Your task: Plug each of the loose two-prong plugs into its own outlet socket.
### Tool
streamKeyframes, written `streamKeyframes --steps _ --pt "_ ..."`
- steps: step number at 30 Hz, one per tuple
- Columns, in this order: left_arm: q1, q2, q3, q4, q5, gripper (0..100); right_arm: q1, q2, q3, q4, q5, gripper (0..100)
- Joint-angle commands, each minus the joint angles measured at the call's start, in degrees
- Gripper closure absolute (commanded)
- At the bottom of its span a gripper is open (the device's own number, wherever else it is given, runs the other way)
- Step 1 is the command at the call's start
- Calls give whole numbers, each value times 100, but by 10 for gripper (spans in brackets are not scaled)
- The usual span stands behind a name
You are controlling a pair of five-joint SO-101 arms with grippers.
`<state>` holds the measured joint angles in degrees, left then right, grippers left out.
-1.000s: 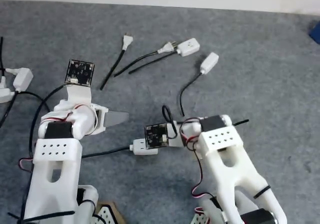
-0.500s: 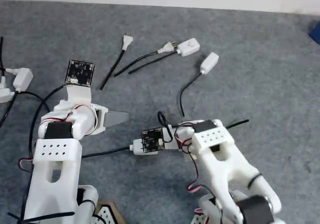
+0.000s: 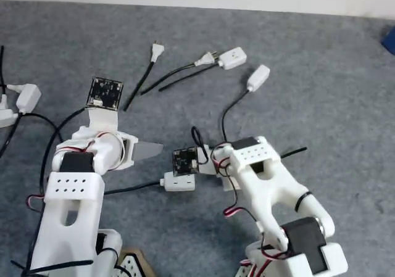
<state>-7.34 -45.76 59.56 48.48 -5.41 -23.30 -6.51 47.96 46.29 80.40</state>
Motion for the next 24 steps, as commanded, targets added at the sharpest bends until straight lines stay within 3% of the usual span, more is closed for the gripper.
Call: streamKeyframes --steps 1,7,16,20,24 --pt "75 -13 -31 -105 9 511 92 57 -312 -312 -26 896" --pt "75 -4 -31 -105 9 511 75 48 -497 286 -26 906" --pt "75 -4 -31 -105 9 511 -31 48 -690 303 -158 911" --pt "75 -4 -31 -105 9 511 -75 -22 -804 303 -1908 998" --pt "48 -40 -66 -158 26 511 -321 -497 -1051 338 -3305 991"
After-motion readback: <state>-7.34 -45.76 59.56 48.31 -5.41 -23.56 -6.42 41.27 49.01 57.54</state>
